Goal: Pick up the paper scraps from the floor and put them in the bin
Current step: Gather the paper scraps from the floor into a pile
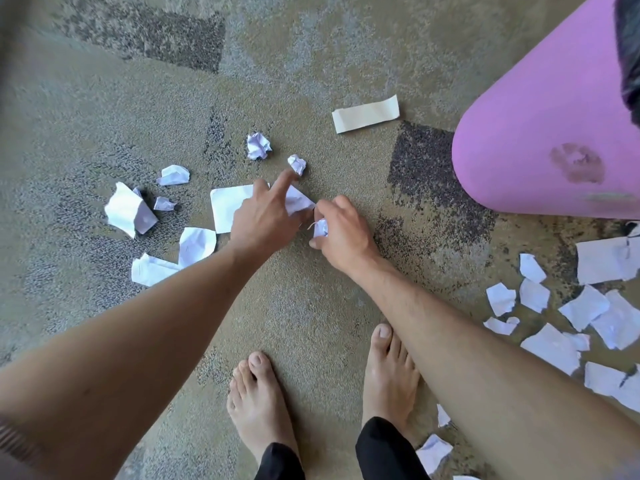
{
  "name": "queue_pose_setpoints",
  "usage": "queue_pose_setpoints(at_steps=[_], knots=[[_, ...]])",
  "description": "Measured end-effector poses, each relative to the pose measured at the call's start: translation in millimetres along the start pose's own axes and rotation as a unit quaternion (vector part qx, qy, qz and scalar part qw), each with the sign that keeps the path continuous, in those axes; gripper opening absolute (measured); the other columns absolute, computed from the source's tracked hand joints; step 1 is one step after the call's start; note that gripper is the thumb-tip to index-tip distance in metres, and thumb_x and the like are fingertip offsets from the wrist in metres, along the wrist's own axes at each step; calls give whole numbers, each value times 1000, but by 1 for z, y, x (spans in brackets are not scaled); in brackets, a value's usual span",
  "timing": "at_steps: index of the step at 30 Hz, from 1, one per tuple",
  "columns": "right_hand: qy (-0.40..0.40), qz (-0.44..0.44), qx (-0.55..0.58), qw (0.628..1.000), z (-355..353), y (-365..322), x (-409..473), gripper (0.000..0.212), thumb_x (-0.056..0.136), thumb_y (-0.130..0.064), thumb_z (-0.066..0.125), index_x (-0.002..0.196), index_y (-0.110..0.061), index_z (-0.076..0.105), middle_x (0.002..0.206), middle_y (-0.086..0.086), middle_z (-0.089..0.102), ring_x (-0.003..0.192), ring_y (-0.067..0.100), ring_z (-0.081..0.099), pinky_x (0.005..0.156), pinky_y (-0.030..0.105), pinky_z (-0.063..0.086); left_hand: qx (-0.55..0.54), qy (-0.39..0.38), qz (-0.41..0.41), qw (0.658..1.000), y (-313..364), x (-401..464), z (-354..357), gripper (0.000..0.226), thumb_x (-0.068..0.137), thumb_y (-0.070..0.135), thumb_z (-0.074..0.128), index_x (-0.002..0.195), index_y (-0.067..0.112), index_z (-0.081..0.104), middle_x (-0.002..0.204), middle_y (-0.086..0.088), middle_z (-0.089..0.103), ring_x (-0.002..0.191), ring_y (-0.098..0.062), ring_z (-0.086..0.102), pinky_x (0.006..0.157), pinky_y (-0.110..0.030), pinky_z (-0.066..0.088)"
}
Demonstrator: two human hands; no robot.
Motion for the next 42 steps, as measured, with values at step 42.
queue_pose_setpoints(at_steps=[42], knots=[[344, 276, 546, 713, -376, 92, -163, 16, 83, -23, 74, 79, -19, 58, 96, 12, 67, 92, 27, 64, 85, 52, 54, -311, -118, 73, 940, 372, -82, -201, 26, 90, 28, 58, 109, 9, 58, 94, -10, 65, 92, -30, 64, 77, -41, 52]])
Point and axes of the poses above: each hand's wrist, its own x-axis towards the middle knuckle, its own z-axis out of the palm, y = z × x, the point moved 8 cm from there along x, towards the middle knuckle
